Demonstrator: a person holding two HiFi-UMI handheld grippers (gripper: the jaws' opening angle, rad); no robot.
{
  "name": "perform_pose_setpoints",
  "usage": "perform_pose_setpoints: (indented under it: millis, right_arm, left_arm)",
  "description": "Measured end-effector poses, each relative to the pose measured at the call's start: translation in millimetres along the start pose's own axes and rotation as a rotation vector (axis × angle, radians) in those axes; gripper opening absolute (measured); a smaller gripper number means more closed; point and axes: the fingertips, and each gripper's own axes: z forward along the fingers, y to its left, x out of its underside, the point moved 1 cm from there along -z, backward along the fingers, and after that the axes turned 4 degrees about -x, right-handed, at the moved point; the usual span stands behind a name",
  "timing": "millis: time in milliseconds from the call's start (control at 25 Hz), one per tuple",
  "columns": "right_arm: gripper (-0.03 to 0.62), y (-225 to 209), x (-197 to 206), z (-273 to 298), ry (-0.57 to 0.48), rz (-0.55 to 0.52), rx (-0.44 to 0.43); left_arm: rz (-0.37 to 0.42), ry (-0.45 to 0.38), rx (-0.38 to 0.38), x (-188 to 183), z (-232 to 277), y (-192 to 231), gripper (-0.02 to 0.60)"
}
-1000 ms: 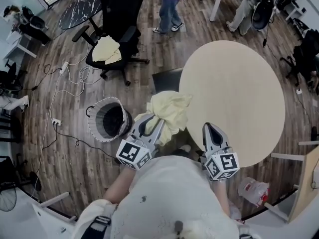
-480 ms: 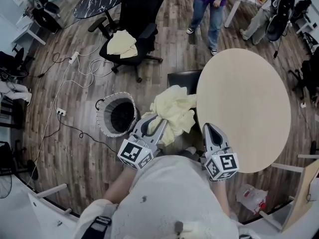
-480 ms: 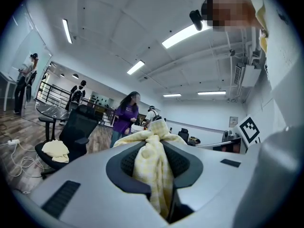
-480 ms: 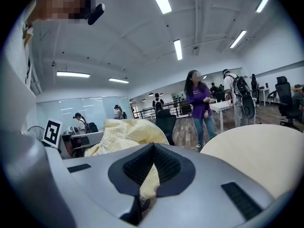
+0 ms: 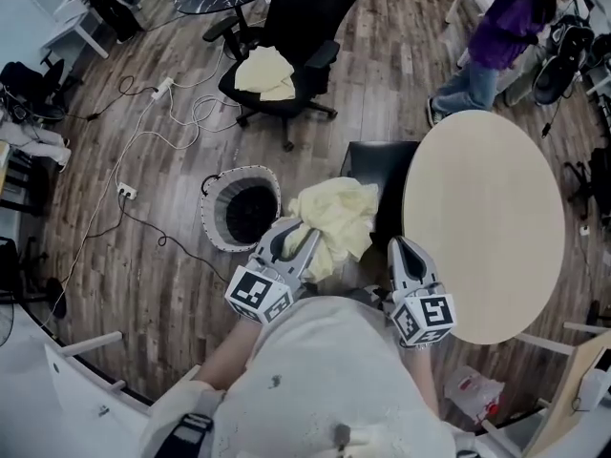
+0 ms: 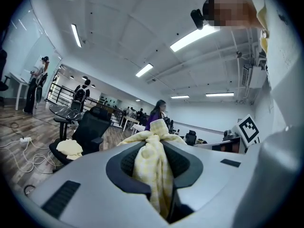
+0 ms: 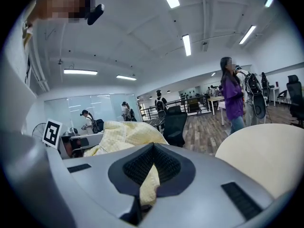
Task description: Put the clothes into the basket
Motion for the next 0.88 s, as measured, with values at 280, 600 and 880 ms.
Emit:
perform_pose_setpoints:
  millis: [280,600,880]
  right_arm:
    - [0.006,47.3,3.1,40.6,0.025,-0.026,-0.073]
    - [0.008,114.8,11.6,82.1,0.046,-0.063,-0.146]
    - [0.006,167.6,21.9,105.8,0.064,-0.096,-0.216]
  left_arm:
    - [0.001,-0.031,-0.061,-7.7,-35.6,45.8,0.092]
    - [-0.012,-0.063,-0.135,-14.2,-93.0,102.6,0.092]
    - [-0.026,-0.083,-0.214,-14.4,-144.9,137.2,0.092]
